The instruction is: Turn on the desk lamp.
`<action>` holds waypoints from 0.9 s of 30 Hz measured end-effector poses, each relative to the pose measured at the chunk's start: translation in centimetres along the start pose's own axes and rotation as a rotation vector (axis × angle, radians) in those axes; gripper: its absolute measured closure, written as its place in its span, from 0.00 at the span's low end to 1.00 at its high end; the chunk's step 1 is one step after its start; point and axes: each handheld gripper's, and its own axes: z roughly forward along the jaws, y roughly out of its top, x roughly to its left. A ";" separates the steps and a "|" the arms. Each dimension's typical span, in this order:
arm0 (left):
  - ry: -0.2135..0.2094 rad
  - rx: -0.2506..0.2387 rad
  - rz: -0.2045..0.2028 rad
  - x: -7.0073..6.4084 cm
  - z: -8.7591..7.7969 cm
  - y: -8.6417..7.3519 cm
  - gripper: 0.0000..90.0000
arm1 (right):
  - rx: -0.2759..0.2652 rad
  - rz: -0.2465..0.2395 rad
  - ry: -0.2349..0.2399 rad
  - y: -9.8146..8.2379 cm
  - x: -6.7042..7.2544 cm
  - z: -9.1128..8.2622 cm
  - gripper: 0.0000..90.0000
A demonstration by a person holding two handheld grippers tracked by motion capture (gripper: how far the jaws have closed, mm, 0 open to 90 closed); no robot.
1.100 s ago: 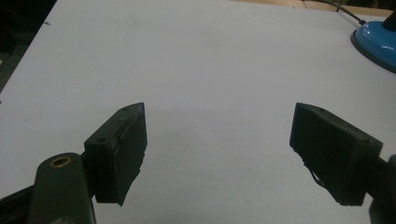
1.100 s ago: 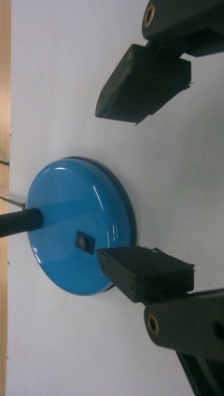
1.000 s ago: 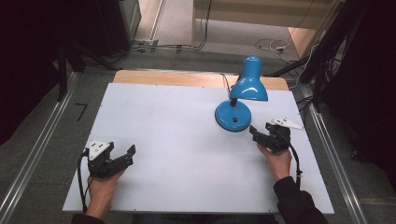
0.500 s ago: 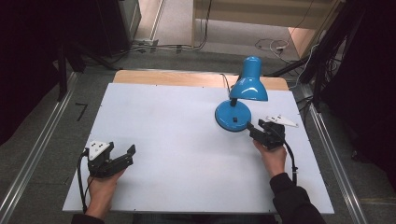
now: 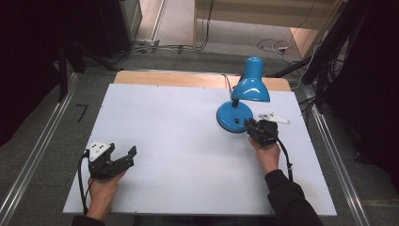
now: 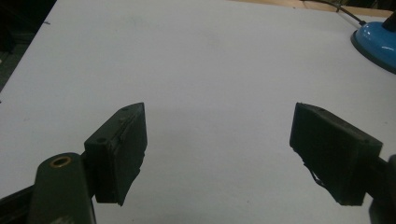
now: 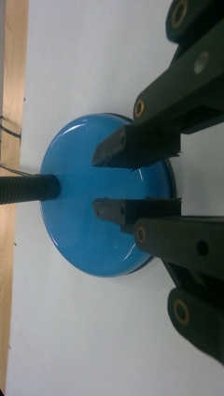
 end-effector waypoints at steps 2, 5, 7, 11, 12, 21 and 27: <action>0.000 -0.001 -0.001 0.0 0.0 0.0 0.21 | 0.002 -0.007 0.007 0.1 0.3 0.5 0.90; 0.001 -0.002 -0.004 0.0 0.0 0.0 0.21 | 0.007 -0.014 0.013 0.1 0.5 0.9 0.94; 0.003 -0.003 -0.006 0.0 0.0 0.0 0.22 | 0.011 -0.021 0.016 0.2 0.7 1.3 0.97; 0.003 -0.004 -0.008 0.1 0.0 0.0 0.22 | 0.014 -0.032 0.026 0.4 1.4 2.2 0.97; 0.003 -0.005 -0.008 0.1 0.0 0.0 0.22 | 0.014 -0.032 0.026 0.4 1.4 2.2 0.97; 0.003 -0.006 -0.015 0.3 -0.2 0.0 0.22 | 0.018 -0.014 0.020 0.8 1.8 3.3 0.97; 0.002 -0.006 -0.015 0.4 -0.2 0.0 0.22 | 0.037 -0.006 0.018 0.6 1.6 3.7 0.97</action>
